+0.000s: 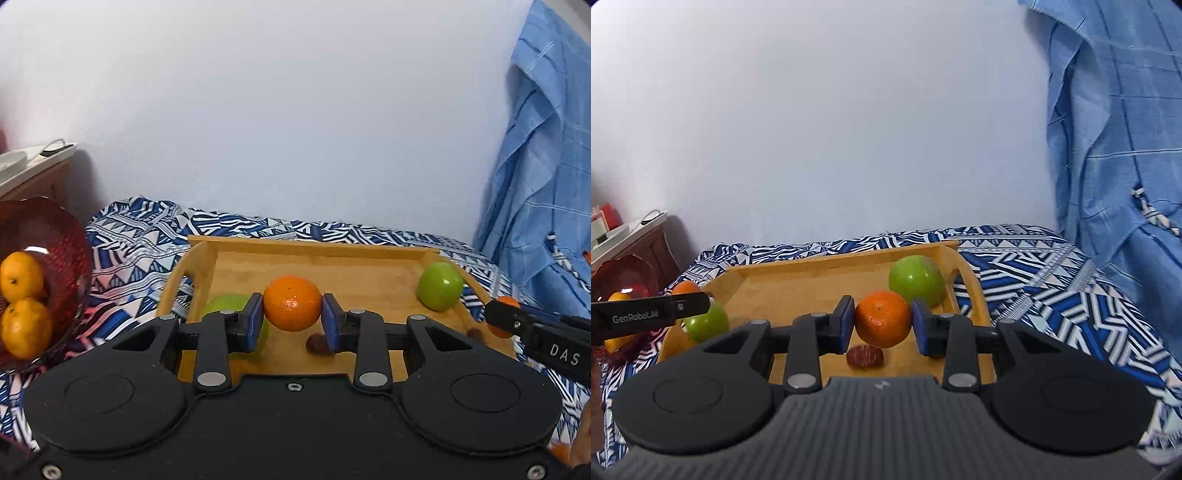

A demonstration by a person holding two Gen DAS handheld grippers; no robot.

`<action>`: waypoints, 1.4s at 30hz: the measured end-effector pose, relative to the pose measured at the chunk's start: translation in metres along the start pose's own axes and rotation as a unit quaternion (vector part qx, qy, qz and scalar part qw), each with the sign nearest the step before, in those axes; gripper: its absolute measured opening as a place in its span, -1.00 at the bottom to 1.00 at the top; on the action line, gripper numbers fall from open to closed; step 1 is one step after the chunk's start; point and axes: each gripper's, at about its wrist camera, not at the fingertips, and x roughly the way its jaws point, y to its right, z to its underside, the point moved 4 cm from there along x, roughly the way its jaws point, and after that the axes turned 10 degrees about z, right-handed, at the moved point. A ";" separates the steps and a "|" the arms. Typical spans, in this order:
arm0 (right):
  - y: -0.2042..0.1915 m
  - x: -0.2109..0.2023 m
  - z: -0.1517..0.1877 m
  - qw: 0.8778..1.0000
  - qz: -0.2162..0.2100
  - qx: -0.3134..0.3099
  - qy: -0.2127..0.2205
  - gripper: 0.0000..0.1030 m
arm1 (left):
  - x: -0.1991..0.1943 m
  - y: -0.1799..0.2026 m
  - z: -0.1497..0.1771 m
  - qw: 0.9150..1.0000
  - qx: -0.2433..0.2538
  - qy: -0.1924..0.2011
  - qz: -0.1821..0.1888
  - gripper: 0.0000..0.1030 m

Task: Organize fruits
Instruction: 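Carry the orange with the left tool while the right tool carries its orange onto the tray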

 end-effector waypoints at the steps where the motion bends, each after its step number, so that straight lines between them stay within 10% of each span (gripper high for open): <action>1: 0.000 0.008 -0.002 1.000 -0.001 0.002 -0.004 -0.26 | 0.009 0.001 -0.003 1.000 0.000 -0.004 -0.003 -0.39; 42: -0.015 0.085 0.013 0.997 0.000 -0.025 -0.074 -0.25 | 0.134 -0.004 -0.009 0.994 0.013 -0.097 -0.040 -0.38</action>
